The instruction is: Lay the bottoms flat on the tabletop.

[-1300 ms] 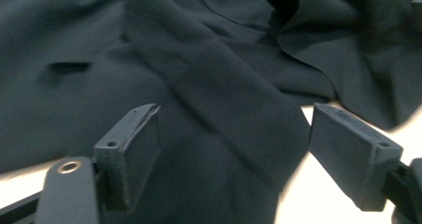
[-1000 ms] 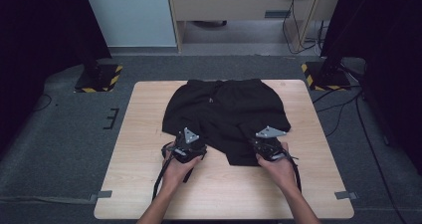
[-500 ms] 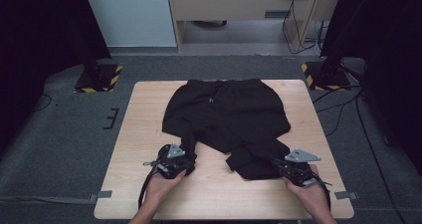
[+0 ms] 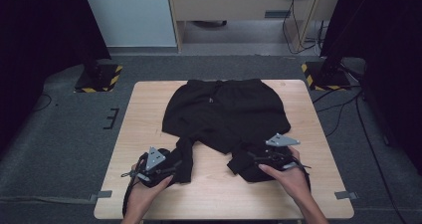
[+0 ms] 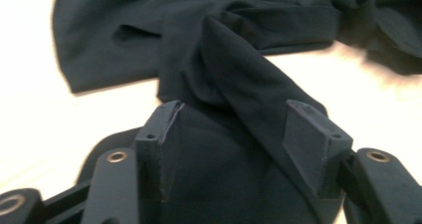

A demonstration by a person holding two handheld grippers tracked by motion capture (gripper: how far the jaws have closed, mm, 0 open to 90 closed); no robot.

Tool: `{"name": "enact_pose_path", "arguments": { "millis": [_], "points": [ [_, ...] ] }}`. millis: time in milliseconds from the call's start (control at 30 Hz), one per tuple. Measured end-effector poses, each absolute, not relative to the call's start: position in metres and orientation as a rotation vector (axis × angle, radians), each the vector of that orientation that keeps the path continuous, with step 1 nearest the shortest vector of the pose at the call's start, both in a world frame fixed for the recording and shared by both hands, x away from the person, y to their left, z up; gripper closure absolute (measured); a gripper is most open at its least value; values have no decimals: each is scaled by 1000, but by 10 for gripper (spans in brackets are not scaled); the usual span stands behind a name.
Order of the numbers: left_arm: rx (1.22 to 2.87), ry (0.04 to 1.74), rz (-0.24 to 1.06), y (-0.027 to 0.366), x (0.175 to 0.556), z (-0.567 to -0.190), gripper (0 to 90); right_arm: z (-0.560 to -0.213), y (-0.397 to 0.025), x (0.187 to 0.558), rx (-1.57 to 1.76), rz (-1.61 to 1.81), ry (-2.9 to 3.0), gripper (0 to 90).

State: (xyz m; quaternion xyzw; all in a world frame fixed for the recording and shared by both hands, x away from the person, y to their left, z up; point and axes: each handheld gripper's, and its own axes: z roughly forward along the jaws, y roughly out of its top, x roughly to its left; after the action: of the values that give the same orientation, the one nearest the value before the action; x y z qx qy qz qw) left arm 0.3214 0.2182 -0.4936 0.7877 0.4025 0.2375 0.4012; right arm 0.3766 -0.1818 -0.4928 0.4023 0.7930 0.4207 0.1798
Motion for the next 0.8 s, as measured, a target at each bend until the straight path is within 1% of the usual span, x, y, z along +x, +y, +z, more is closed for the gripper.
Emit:
{"name": "enact_pose_path", "arguments": {
  "millis": [33,67,100,167,267,300,333,367,433,467,533,567,633,667,700,733,767,800],
  "points": [
    [1992,1018,601,218,321,-494,390,-493,-182,377,1137,1189,2241,213],
    [2002,1026,613,219,322,-496,390,-495,-177,381,1138,1164,2248,264],
    [2016,1038,619,220,324,-499,389,-501,-170,387,1110,1113,2272,468],
    [2045,1043,651,224,328,-503,388,-503,-169,387,1115,1075,2285,641],
    [2045,1051,674,228,331,-505,387,-505,-175,376,1084,1066,2310,811],
    [2043,1056,673,229,332,-505,386,-505,-179,370,1072,1058,2316,849],
    [2043,1056,673,229,332,-505,385,-505,-179,370,1072,1058,2316,849],
    [2045,1070,672,229,336,-508,382,-505,-190,357,1053,1059,2331,891],
    [2055,1071,672,229,337,-510,375,-507,-203,345,1064,1055,2329,893],
    [2101,1067,697,228,340,-515,366,-508,-210,339,1069,1052,2327,893],
    [2091,1098,631,230,344,-519,357,-509,-224,329,1094,1049,2325,879],
    [2082,1110,616,230,344,-520,357,-508,-230,325,1111,1062,2314,831],
    [2096,1113,613,230,346,-523,369,-505,-236,318,1113,1115,2297,705],
    [2096,1113,613,230,346,-523,376,-505,-236,318,1113,1115,2297,705],
    [2100,1119,597,230,347,-524,376,-503,-237,316,1107,1136,2280,636],
    [2111,1118,586,230,347,-525,419,-501,-237,315,1102,1162,2260,570],
    [2130,1113,575,229,346,-526,502,-499,-236,314,1121,1200,2229,532],
    [2140,1113,563,229,345,-526,502,-499,-236,314,1121,1200,2229,532]
  ]
}}
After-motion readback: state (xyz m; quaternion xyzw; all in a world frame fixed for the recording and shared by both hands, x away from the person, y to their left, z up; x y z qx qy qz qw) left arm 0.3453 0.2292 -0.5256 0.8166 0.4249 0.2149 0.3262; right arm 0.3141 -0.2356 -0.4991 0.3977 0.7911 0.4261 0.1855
